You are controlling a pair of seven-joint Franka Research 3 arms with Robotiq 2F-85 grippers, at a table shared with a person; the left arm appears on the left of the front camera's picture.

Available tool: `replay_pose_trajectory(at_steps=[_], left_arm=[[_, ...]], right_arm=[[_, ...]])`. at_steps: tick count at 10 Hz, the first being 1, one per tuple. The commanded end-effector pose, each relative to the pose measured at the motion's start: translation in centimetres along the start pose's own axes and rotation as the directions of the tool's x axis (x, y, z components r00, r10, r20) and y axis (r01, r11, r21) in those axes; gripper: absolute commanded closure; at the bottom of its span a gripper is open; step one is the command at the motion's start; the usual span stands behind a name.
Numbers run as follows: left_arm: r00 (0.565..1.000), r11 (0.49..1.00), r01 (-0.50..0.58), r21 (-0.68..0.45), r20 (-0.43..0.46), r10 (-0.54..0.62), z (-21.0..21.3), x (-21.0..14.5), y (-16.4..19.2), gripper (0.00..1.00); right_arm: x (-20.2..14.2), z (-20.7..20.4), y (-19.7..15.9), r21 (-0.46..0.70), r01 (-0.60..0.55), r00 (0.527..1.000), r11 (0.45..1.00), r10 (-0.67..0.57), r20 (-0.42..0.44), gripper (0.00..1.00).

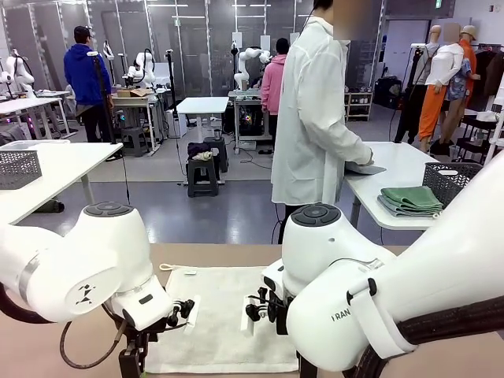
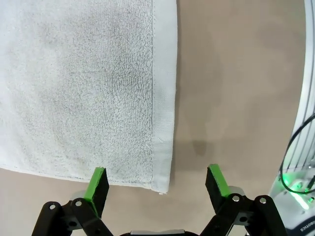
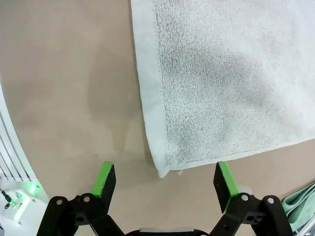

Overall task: Fold the towels and place them in the basket.
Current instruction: When a person lays out a Towel with hook on the table, fold it in half twice.

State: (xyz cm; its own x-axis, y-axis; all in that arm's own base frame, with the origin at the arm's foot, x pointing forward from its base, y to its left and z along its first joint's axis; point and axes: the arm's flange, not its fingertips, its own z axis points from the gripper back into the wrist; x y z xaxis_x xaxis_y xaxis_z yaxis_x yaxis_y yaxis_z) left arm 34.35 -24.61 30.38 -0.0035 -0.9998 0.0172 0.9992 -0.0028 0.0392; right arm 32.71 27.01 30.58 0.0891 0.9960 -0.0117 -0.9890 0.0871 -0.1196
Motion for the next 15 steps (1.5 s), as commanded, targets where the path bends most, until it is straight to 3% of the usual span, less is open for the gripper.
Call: replay_pose_trajectory(at_steps=[1, 8, 9, 12, 13, 14, 15], left_arm=[[0.999, 1.0, -0.015, 0.003, -0.028, 0.015, -0.7, 0.2, 0.3, 0.0], [0.999, 0.999, -0.009, 0.033, -0.033, 0.01, -1.3, -0.1, 0.4, 0.0], [0.999, 0.999, -0.014, 0.037, -0.044, 0.016, -1.4, -0.1, 0.5, 0.2], [0.999, 0.998, -0.025, 0.051, -0.033, 0.026, -1.3, -0.3, 0.5, 0.15], [0.999, 0.997, -0.024, 0.076, -0.046, 0.028, -1.4, -0.3, 0.5, 0.21], [0.998, 0.997, -0.028, 0.068, -0.05, 0.031, -1.3, -0.2, 0.5, 0.35], [0.998, 0.998, -0.029, 0.063, -0.049, 0.032, -1.4, -0.2, 0.6, 0.35]], right_arm=[[-0.2, -0.9, -0.4, -0.011, -0.029, 0.999, 1.0, 0.029, 0.018, 0.0], [-0.9, -1.9, -0.6, 0.006, -0.058, 0.997, 0.998, 0.058, 0.046, 0.0], [-1.0, -2.1, -0.7, 0.007, -0.052, 0.997, 0.999, 0.051, 0.051, 0.2], [-1.1, -2.2, -0.8, -0.003, -0.046, 0.998, 0.999, 0.046, 0.047, 0.17], [-1.1, -2.2, -0.8, 0.003, -0.039, 0.998, 0.999, 0.039, 0.04, 0.31], [-1.0, -2.2, -0.8, -0.003, -0.038, 0.998, 0.999, 0.038, 0.041, 0.37], [-1.1, -2.2, -0.9, 0.004, -0.03, 0.999, 1.0, 0.03, 0.035, 0.37]])
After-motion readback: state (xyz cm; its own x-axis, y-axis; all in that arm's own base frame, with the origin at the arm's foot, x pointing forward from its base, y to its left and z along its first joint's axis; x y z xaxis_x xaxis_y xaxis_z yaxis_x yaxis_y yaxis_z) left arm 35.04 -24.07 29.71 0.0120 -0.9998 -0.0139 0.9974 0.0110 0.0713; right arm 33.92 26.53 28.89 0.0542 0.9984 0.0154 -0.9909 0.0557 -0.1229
